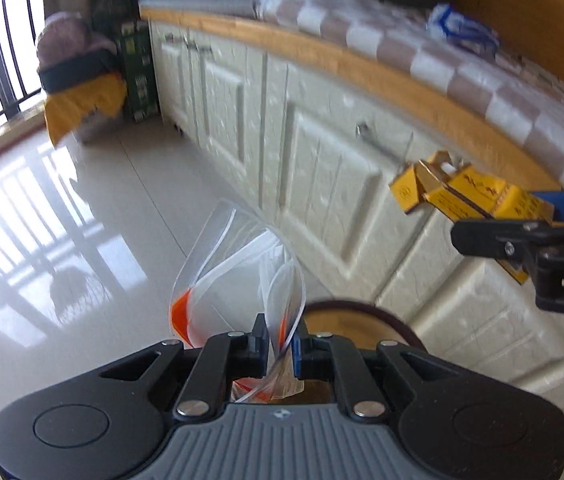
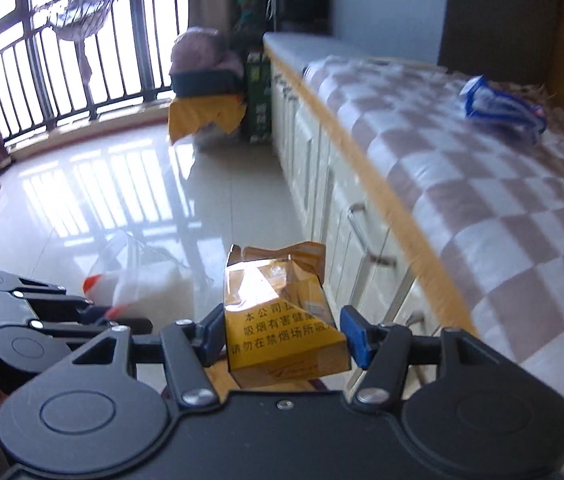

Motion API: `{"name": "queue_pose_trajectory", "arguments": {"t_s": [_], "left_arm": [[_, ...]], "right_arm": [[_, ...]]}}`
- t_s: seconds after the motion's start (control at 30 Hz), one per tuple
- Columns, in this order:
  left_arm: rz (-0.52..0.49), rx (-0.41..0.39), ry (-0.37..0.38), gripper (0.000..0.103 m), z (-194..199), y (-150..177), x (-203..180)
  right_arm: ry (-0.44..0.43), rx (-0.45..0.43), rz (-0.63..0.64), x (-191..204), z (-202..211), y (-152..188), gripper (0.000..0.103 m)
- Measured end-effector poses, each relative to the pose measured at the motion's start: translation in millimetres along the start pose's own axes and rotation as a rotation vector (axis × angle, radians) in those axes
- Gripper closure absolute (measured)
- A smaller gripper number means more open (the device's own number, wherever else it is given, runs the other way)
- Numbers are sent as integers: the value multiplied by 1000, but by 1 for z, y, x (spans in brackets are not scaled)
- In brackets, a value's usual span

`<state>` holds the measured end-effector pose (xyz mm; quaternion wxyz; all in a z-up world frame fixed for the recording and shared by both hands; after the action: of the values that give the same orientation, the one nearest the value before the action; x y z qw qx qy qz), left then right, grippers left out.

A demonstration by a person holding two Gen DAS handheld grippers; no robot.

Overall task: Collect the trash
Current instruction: 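Carry the clear bag and yellow box over the wastebasket with both tools, then open both tools to drop the bag and box into the wastebasket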

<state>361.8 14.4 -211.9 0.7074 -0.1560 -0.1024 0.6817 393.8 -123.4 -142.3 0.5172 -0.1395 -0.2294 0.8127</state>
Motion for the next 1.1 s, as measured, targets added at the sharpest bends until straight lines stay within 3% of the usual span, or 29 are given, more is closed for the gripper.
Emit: {"name": "queue_pose_trajectory", "arguments": {"t_s": [0.3, 0.67, 0.93, 1.1], "left_arm": [[13, 200, 53, 92, -52, 34, -4], [92, 398, 130, 91, -86, 54, -12], [216, 497, 195, 91, -101, 65, -13], [326, 544, 192, 90, -109, 72, -3]], "right_arm": [[-29, 182, 36, 4, -44, 37, 42], [-68, 364, -46, -15, -84, 72, 42], [-69, 432, -58, -9, -107, 75, 42], [-65, 480, -65, -6, -121, 85, 42]]}}
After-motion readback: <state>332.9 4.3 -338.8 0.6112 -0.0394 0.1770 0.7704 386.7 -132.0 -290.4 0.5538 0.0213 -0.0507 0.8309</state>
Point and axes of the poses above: each gripper's, at about its wrist camera, not at the fingertips, and z roughly against the way its jaws point, x to its left, y to its underside, the point moved 5 cm from there along -z, roughly the way its jaws point, and after that the axes turned 14 degrees about x, right-handed, at the moved point
